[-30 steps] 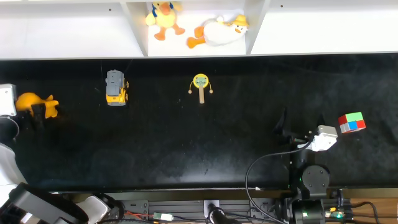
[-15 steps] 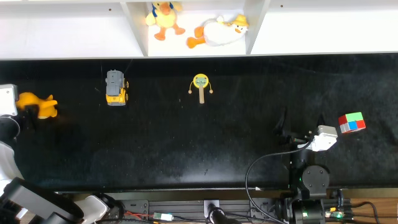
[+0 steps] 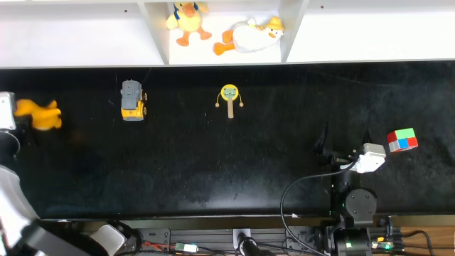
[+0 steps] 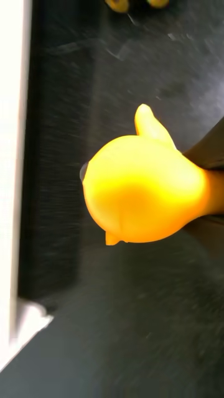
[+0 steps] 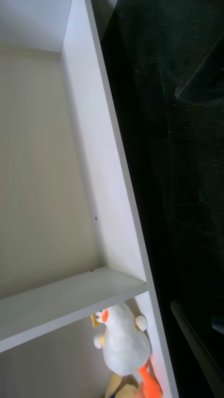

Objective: Store Toys

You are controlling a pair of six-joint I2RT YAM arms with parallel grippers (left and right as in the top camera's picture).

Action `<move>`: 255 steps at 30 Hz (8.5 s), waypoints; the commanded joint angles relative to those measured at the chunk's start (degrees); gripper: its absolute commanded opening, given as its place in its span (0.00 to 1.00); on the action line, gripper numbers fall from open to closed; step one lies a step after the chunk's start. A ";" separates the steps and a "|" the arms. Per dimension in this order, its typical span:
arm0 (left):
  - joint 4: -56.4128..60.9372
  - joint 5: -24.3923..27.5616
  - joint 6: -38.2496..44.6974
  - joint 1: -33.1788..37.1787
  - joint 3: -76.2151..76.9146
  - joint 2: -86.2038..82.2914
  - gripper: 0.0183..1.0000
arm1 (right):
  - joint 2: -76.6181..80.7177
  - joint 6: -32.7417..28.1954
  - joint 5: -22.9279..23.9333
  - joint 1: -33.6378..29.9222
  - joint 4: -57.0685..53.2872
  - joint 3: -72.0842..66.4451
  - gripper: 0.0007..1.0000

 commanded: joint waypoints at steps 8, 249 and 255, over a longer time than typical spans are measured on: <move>-2.08 -2.14 -6.51 -8.76 15.98 4.35 0.08 | -0.48 0.24 0.04 -0.11 0.07 -0.79 1.00; -0.02 -25.94 -30.60 -46.25 17.62 15.98 1.00 | -0.48 0.24 0.04 -0.11 0.07 -0.79 0.99; 8.00 -27.91 -30.60 -45.86 -4.00 0.13 1.00 | -0.48 0.24 0.04 -0.11 0.07 -0.79 0.99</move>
